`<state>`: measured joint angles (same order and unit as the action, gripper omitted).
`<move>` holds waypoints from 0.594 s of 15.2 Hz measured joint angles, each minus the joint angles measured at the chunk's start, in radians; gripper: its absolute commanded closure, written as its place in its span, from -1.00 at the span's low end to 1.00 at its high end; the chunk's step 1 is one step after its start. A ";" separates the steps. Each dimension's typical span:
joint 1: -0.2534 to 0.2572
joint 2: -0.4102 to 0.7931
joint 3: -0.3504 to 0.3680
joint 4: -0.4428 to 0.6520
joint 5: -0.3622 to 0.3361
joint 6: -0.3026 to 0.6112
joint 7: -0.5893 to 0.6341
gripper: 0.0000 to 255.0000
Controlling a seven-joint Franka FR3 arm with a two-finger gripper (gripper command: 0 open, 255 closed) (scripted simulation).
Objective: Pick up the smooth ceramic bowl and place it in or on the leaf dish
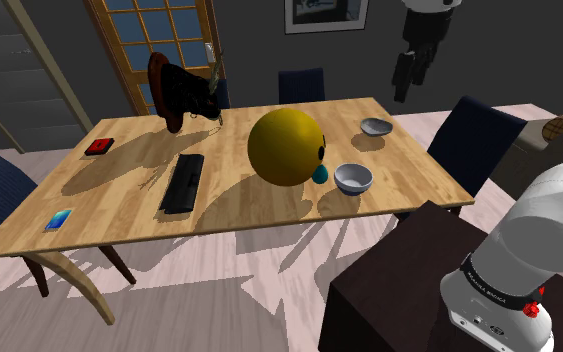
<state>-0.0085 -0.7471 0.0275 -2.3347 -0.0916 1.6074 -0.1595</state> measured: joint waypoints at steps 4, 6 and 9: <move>-0.001 0.015 -0.010 -0.055 -0.001 0.075 -0.002 -1.00; -0.001 0.023 -0.015 -0.114 -0.001 0.147 -0.001 -1.00; -0.002 0.062 -0.026 -0.185 -0.002 0.265 -0.001 -1.00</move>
<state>-0.0105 -0.6850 0.0018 -2.5201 -0.0940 1.8722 -0.1604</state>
